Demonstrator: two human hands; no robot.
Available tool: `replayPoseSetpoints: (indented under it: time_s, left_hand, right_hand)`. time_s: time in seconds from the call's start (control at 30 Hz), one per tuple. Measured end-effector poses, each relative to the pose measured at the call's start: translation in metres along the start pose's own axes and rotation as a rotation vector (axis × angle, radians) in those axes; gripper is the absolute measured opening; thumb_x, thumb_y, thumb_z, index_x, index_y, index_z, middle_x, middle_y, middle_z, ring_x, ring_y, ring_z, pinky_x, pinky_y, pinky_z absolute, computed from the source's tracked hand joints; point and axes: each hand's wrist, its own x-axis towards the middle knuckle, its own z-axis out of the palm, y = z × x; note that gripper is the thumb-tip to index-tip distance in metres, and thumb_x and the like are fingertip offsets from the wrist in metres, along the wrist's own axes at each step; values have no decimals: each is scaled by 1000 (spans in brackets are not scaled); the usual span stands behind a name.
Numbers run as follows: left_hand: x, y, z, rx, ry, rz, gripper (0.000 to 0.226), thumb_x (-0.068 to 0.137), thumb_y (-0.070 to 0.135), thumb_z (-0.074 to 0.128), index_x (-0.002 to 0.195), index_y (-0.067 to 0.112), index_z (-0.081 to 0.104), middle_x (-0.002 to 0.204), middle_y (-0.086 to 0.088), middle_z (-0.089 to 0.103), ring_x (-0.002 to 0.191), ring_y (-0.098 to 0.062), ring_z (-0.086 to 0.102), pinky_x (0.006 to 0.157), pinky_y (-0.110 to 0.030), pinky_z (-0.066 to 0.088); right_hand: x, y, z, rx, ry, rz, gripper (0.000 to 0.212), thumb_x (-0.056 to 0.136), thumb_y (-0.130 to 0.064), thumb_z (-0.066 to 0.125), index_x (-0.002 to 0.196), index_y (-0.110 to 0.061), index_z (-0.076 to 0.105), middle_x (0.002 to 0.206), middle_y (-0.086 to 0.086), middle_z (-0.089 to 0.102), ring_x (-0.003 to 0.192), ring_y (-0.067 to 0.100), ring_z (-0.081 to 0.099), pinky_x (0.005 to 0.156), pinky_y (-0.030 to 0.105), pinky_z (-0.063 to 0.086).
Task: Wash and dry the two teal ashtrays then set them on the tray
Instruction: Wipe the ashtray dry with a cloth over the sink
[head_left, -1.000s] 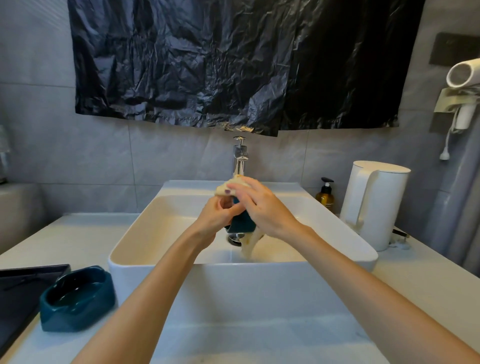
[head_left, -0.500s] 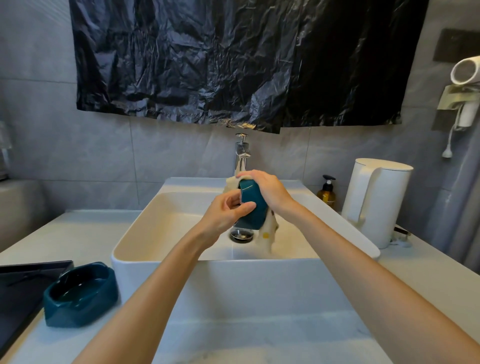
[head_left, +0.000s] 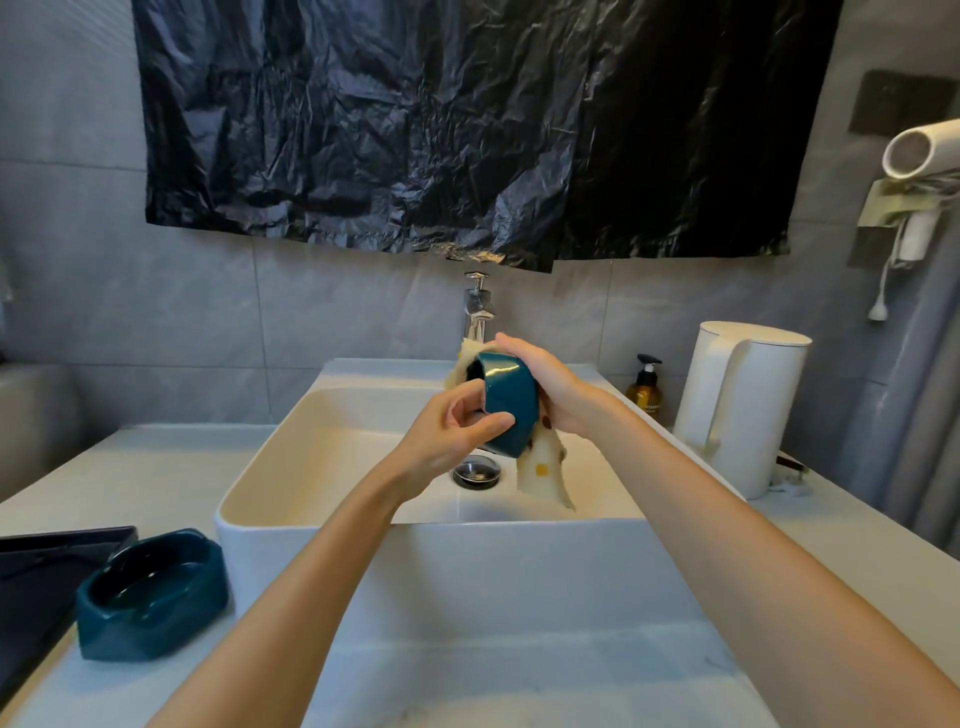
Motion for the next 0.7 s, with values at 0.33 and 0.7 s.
replayPoseSetpoints:
  time_s: [0.33, 0.7]
  left_hand:
    - [1, -3, 3, 145, -17, -23, 31, 92, 17, 59, 121, 5, 57, 116, -9, 65, 109, -22, 62, 94, -32, 52]
    - [1, 4, -4, -167, 40, -84, 27, 89, 7, 61, 116, 0, 61, 105, -14, 71, 98, -24, 68, 85, -31, 56]
  right_hand:
    - [-8, 15, -5, 128, 97, 135, 43, 82, -60, 55, 99, -21, 59, 94, 5, 64, 87, 16, 54, 80, 31, 38]
    - [2, 51, 17, -50, 281, -462, 38, 75, -57, 56, 109, -50, 41, 126, 1, 37, 115, 16, 49, 95, 35, 51]
